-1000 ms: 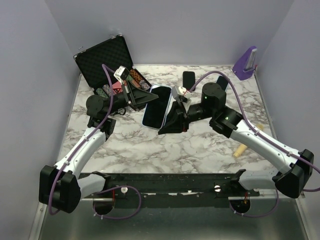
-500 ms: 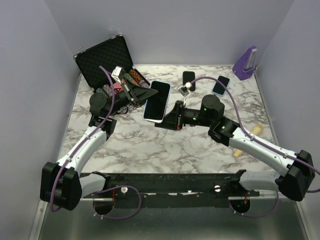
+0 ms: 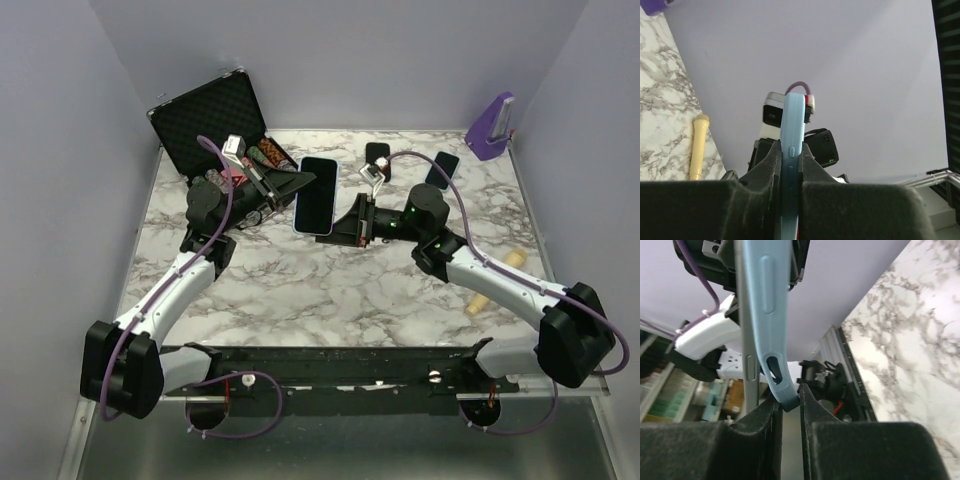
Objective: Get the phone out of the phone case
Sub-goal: Remove the phone case from the phone.
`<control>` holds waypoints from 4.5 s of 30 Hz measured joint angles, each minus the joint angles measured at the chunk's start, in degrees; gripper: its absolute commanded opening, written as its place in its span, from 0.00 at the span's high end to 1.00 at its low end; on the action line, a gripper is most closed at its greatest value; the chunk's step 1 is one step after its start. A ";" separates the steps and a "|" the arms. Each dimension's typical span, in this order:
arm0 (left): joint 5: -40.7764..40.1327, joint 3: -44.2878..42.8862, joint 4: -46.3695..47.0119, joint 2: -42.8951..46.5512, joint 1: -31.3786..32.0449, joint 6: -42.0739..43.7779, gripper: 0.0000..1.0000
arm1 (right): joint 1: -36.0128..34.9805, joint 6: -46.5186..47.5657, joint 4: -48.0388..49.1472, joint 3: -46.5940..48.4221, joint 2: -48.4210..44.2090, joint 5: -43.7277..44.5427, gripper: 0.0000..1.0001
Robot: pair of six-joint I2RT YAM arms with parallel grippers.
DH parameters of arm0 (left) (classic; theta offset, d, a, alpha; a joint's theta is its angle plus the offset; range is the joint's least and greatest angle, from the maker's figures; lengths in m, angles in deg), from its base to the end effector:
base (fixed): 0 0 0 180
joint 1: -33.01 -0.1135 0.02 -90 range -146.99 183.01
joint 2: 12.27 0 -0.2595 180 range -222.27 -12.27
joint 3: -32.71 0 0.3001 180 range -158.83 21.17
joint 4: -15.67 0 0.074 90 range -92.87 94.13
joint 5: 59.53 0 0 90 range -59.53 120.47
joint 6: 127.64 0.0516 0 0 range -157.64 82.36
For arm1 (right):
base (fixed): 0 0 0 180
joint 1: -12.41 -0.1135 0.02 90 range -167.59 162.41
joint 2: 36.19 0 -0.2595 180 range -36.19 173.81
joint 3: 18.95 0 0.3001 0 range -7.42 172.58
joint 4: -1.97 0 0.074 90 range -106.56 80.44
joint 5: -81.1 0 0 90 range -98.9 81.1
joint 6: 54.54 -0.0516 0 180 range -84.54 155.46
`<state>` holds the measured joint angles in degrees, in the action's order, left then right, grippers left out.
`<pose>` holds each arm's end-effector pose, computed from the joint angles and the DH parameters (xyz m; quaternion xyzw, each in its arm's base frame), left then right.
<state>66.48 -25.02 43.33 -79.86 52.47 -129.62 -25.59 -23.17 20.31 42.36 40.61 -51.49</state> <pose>0.2982 -0.1375 0.3374 -0.1300 0.5995 -0.7375 0.2823 0.2636 0.2503 0.2916 -0.1439 0.6790 0.6706 0.2620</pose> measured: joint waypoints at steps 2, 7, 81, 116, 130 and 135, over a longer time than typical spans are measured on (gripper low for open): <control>-0.85 -0.02 -1.53 0.00 0.00 1.25 1.00 | 0.44 2.86 -2.40 0.74 -0.15 -0.31 0.78; -1.20 -1.79 -7.13 0.46 1.79 5.57 1.00 | 0.68 12.61 -13.97 2.14 -4.31 1.27 0.52; -2.58 -1.95 -6.25 -0.24 3.21 3.80 1.00 | 2.82 -11.89 11.74 -4.76 -6.32 -2.10 0.50; -5.42 -5.11 -35.12 11.74 11.41 41.99 0.57 | 9.57 -19.58 19.32 -0.92 1.36 -5.55 0.99; 1.57 -12.28 -38.84 10.86 12.07 51.93 0.99 | 9.94 -28.26 35.58 -1.38 2.82 -10.21 0.99; 1.42 -13.27 -41.79 10.43 12.17 53.59 1.00 | 10.21 -33.97 39.32 -2.56 4.68 -10.23 0.99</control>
<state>67.90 -38.29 1.54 -69.44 64.64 -76.03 -15.38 -57.13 59.63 39.81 45.28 -61.72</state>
